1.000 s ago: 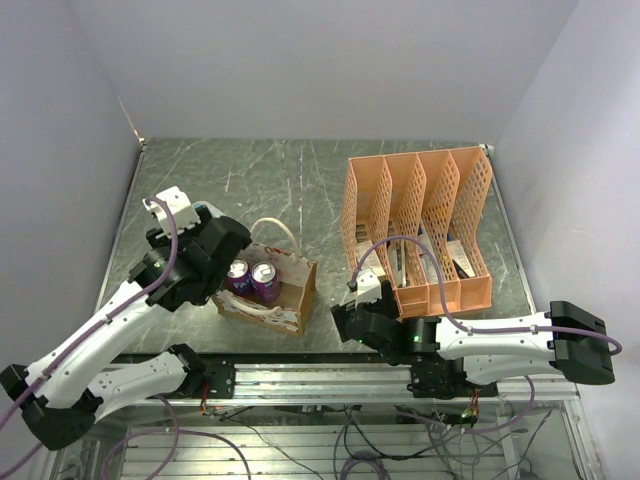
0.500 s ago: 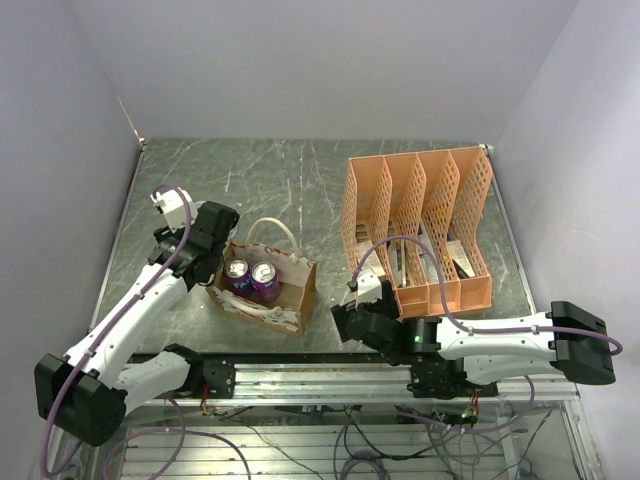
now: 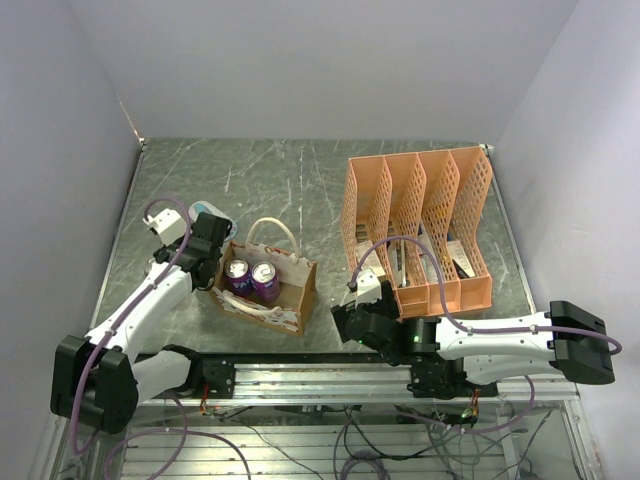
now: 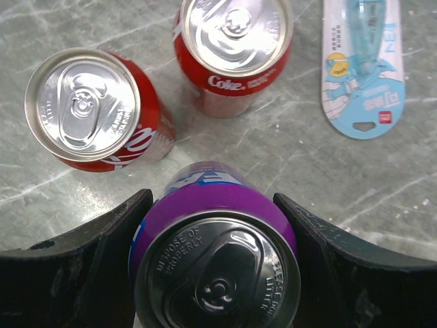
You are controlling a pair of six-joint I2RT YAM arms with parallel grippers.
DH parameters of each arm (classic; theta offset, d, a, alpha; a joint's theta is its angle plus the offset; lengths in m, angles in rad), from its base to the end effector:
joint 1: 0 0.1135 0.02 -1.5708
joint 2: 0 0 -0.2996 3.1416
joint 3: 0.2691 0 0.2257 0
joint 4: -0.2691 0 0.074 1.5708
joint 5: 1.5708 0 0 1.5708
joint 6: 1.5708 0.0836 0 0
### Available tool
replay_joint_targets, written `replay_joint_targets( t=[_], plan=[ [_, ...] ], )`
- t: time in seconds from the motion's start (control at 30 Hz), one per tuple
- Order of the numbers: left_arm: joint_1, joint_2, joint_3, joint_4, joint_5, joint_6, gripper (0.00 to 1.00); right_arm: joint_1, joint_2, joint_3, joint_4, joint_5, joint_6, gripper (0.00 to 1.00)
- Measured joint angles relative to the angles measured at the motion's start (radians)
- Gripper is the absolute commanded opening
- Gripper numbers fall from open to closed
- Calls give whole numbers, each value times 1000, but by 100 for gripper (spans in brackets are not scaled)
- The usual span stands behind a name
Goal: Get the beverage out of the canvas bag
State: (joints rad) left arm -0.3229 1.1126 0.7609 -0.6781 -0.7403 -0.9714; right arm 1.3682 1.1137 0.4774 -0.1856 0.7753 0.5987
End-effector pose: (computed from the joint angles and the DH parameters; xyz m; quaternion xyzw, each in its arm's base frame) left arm 0.1908 -0.0044 0.2472 -0.3778 0.8208 0.1279 0.4089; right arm 0.0954 0.1738 0.2034 -0.1952 0.8506 0.0869 0.4805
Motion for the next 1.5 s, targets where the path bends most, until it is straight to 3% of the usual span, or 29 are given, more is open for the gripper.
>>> replay_joint_targets(
  t=[0.4,0.53,0.67,0.8,1.03,1.5],
  plan=[
    [85,43,-103,135,58,-50,7,1,1,0,0,1,3,100],
    [92,86,-105,162,76,-49,13,1,1,0,0,1,3,100],
    [92,95,-113,173,80,-45,33,1,1,0,0,1,3,100],
    [93,95,-113,172,80,-39,72,1,5,2,0,1,3,100],
    [93,86,-109,159,89,-29,98,2,14,5,0,2,3,100],
    [93,-160,49,29,148,13,98,2,17,5,0,1,3,100]
  ],
)
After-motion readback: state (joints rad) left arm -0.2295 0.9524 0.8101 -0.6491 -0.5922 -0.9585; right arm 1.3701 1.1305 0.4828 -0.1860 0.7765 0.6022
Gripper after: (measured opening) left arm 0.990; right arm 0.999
